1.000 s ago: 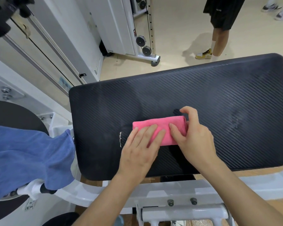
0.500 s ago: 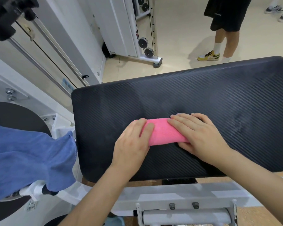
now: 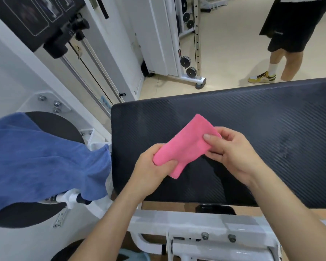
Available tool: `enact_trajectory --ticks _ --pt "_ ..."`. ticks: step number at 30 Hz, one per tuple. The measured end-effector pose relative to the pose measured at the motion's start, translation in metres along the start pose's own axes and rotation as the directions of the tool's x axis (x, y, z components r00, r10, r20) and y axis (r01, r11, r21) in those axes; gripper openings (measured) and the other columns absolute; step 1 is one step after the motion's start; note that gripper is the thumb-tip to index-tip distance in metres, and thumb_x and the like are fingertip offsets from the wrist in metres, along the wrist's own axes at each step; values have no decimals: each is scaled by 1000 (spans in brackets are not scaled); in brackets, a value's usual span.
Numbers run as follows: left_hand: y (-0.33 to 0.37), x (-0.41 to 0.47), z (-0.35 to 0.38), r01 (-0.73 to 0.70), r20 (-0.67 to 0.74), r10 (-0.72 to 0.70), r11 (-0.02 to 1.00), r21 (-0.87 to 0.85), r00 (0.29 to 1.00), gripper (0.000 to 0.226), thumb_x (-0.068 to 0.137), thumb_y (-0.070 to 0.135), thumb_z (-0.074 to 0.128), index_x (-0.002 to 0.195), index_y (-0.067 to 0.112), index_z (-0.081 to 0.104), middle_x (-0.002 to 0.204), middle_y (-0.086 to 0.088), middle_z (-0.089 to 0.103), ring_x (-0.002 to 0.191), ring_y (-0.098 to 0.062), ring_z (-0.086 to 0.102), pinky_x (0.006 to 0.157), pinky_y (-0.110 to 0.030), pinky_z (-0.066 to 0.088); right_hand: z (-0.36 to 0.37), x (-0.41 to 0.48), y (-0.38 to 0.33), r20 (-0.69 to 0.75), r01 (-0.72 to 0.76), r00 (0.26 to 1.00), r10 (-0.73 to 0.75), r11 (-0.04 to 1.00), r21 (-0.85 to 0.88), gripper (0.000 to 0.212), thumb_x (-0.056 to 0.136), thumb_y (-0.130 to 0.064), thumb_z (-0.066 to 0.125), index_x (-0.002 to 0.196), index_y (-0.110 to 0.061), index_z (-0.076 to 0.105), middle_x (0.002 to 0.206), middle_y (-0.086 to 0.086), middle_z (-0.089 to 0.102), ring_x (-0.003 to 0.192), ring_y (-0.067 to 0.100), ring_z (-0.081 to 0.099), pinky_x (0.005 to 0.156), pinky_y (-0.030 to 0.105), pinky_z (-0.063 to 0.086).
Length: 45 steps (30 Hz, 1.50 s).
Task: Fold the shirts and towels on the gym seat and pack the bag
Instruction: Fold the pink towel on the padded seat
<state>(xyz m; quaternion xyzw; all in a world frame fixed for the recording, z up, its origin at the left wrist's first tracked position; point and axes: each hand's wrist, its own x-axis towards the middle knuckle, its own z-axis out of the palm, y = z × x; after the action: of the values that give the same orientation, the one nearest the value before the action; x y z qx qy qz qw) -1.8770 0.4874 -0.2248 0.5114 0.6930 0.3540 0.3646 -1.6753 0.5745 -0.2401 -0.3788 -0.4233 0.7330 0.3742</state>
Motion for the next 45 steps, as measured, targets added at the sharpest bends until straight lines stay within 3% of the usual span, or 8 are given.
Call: enact_trajectory --ticks 7,13,17,24,28,35,40,45 --pt "-15 -75 1 169 -107 -346 676 -717 932 38 76 14 78 111 10 64 103 -12 71 93 -26 69 77 -38 58 89 -32 29 140 -271 957 254 954 127 39 77 -42 70 105 -16 68 99 3 75 93 19 71 85 43 55" --pt "-53 -132 -27 237 -277 -372 877 -417 886 52 63 41 79 109 33 55 104 7 68 91 -7 68 83 -37 58 144 -53 61 217 -66 967 136 951 -303 35 86 -21 72 115 -35 59 104 6 70 95 24 69 78 46 59" --pt "-82 -164 -65 138 -271 -340 814 -564 900 69 58 45 81 119 30 55 112 9 68 105 -7 64 86 -30 55 175 -66 83 442 197 895 60 835 -514 43 86 -14 72 115 -41 57 88 -17 67 84 11 66 75 33 55" --pt "-130 -218 -150 97 -323 -299 850 -518 898 40 64 22 85 101 25 69 92 15 73 89 -1 67 72 -12 50 255 -91 130 664 514 725 182 500 -697 48 83 -35 71 124 -45 48 96 -1 64 82 17 64 69 35 55" --pt "-171 -261 -181 65 -476 -258 920 -386 841 28 74 4 79 85 25 66 77 22 67 74 8 61 66 -7 45 312 -97 156 674 443 617 406 529 -724 51 80 -38 77 121 -41 46 90 -4 69 82 12 65 72 34 56" --pt "-275 -328 -199 243 -540 -449 879 -410 712 17 84 37 71 99 39 64 91 21 66 90 0 61 78 -19 49 395 -99 247 673 587 461 579 370 -720 38 86 -37 68 114 -48 45 98 -14 64 88 5 63 75 36 56" --pt "-399 -363 -204 633 -456 -632 754 -175 627 32 97 19 51 125 31 59 122 18 59 106 2 53 88 -12 38 411 -58 326 518 375 661 543 358 -855 34 87 -19 70 107 -37 49 95 -7 63 83 18 68 72 42 59" --pt "-491 -343 -187 564 -228 -517 731 385 825 63 84 1 48 141 26 43 155 13 30 139 -16 24 107 -34 32 410 -17 422 264 -21 804 533 470 -883 36 88 -5 67 114 -17 46 114 11 56 83 34 69 64 51 60"
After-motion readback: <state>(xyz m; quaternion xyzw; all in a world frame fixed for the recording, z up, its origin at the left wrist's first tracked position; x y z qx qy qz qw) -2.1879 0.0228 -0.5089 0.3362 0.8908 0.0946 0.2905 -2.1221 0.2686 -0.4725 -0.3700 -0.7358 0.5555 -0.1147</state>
